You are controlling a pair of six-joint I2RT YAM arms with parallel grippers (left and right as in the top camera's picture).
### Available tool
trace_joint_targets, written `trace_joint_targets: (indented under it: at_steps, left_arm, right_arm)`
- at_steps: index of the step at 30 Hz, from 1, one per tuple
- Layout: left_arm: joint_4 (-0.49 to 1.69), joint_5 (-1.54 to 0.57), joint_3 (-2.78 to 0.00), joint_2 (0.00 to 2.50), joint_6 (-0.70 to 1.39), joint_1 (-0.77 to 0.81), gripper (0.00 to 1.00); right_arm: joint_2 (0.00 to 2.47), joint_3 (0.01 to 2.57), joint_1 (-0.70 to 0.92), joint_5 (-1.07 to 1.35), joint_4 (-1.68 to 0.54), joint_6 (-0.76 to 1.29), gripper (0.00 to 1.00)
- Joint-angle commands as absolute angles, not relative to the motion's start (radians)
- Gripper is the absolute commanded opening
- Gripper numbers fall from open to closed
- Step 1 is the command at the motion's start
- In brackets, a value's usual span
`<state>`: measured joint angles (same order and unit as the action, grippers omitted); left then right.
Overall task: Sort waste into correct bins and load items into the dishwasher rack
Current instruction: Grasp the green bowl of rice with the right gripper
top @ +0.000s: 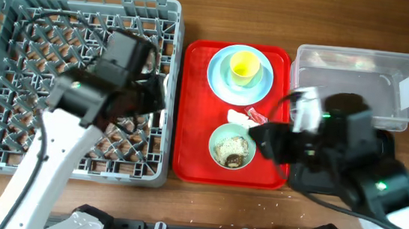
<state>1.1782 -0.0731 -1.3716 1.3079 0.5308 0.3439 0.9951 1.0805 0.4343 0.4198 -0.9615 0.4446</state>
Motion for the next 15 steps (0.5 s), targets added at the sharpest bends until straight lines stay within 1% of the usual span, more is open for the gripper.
trace_joint_targets:
  at_steps: [1, 2, 3, 4, 5, 6, 7, 10, 11, 13, 14, 15]
  left_arm:
    - [1.21, 0.007, -1.373, 1.266, 0.581, 0.242, 0.09]
    - [1.262, 0.094, -1.373, 1.271, 0.581, 0.208, 0.15]
    - [1.279, 0.125, -1.373, 1.273, 0.581, 0.198, 0.37]
    - [1.296, 0.149, -1.373, 1.277, 0.581, 0.191, 0.47]
    - [1.318, 0.16, -1.373, 1.283, 0.58, 0.187, 0.52]
    - [1.338, 0.159, -1.373, 1.286, 0.58, 0.187, 0.86]
    - [1.344, 0.159, -1.373, 1.286, 0.581, 0.187, 1.0]
    - [1.344, 0.159, -1.373, 1.286, 0.581, 0.187, 1.0]
    - [1.344, 0.159, -1.373, 1.286, 0.581, 0.187, 1.0]
    - [1.343, 0.159, -1.373, 1.286, 0.581, 0.187, 1.0]
    - [1.343, 0.159, -1.373, 1.286, 0.581, 0.187, 1.0]
    - [1.343, 0.159, -1.373, 1.286, 0.581, 0.187, 1.0]
  right_arm:
    - [1.134, 1.091, 0.706, 0.114, -0.965, 0.549, 0.54]
    - [1.205, 1.091, 0.81, -0.005, -0.959, 0.596, 0.54]
    - [1.243, 1.091, 0.857, -0.062, -0.955, 0.617, 0.54]
    - [1.286, 1.091, 0.9, -0.117, -0.95, 0.637, 0.55]
    - [1.359, 1.091, 0.947, -0.191, -0.945, 0.679, 0.55]
    - [1.414, 1.091, 0.961, -0.217, -0.938, 0.702, 0.55]
    - [1.486, 1.091, 0.961, -0.219, -0.913, 0.708, 0.55]
    - [1.621, 1.091, 0.961, -0.217, -0.803, 0.693, 0.54]
    - [1.644, 1.091, 0.961, -0.183, -0.737, 0.636, 0.53]
    - [1.647, 1.091, 0.961, -0.172, -0.718, 0.631, 0.52]
    - [1.647, 1.091, 0.961, -0.173, -0.724, 0.631, 0.48]
    - [1.648, 1.081, 0.961, -0.184, -0.724, 0.632, 0.41]
